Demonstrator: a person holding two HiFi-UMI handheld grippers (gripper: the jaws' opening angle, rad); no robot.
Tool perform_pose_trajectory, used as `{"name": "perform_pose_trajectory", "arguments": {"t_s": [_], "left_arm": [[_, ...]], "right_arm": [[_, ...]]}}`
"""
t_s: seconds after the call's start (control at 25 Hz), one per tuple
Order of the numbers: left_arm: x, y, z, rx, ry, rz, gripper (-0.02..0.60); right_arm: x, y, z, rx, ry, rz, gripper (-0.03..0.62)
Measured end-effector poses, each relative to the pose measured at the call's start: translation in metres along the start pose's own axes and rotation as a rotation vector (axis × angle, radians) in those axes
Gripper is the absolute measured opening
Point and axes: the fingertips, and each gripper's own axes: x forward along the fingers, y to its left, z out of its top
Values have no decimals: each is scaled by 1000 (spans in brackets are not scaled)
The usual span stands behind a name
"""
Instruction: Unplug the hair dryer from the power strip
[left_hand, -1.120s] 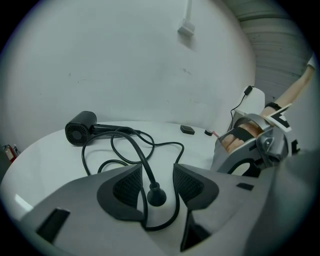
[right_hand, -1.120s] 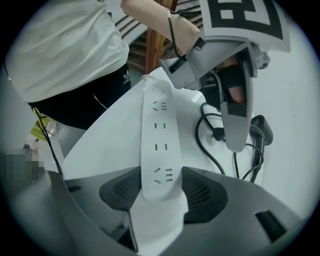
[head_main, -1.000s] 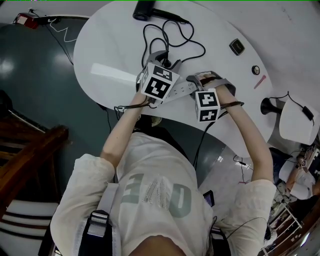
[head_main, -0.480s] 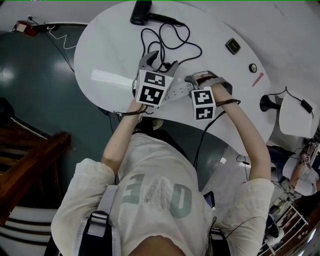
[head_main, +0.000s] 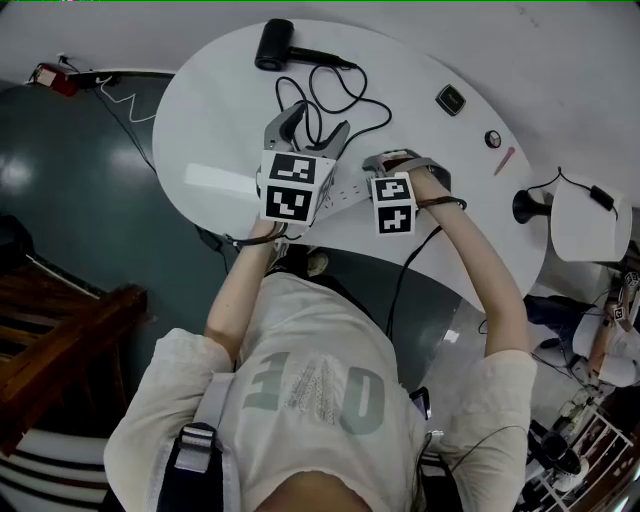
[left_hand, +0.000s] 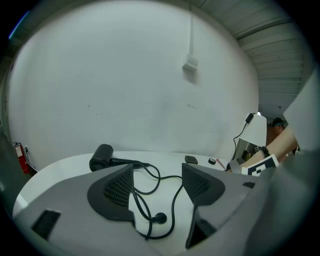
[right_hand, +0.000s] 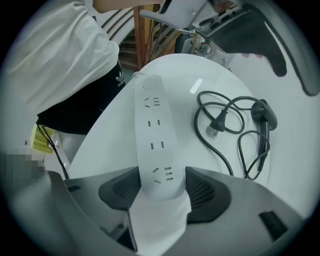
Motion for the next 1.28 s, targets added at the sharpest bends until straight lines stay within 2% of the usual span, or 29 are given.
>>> {"name": "perform_pose_trajectory", "arguments": {"t_s": [0.12, 0.16, 0.24, 0.28, 0.44, 0.56, 0.68, 0.8, 0.92, 1.0, 1.08, 1.16, 1.28], "left_arm": [[-8, -4, 15, -9, -25, -46, 265], [-12, -3, 19, -18, -35, -42, 209], [-19, 3, 25, -23, -49, 3, 54], [-21, 5, 27, -16, -53, 22, 6], [-24, 6, 36, 2, -68, 29, 6], [-26, 3, 42, -5, -83, 25, 6], [-27, 0, 54, 21, -108, 31, 6], [-34, -5, 73, 62, -157, 32, 6], [-48, -11, 94, 71, -212, 19, 6], [-59, -17, 108, 73, -252, -5, 6], [-69, -24, 122, 79, -290, -31, 6], [-78, -30, 134, 91, -325, -46, 6], [-89, -40, 145, 95, -360, -73, 6]], "right_arm": [[-1, -2, -3, 60, -36, -3, 268], [-1, -3, -4, 79, -46, -7, 272], [-2, -3, -6, 97, -47, -13, 273], [-4, -3, -7, 95, -38, -12, 275], [-20, 1, -10, 66, -3, 23, 275], [-46, 3, -4, 56, -14, 59, 276], [-81, -18, 8, 104, -78, 14, 276], [-124, -57, 23, 202, -217, -136, 276], [-185, -97, 33, 336, -399, -359, 270], [-235, -116, 32, 439, -535, -539, 177], [-283, -125, 28, 554, -677, -704, 114], [-325, -126, 24, 669, -808, -845, 80], [-363, -117, 10, 867, -993, -1009, 63]]}}
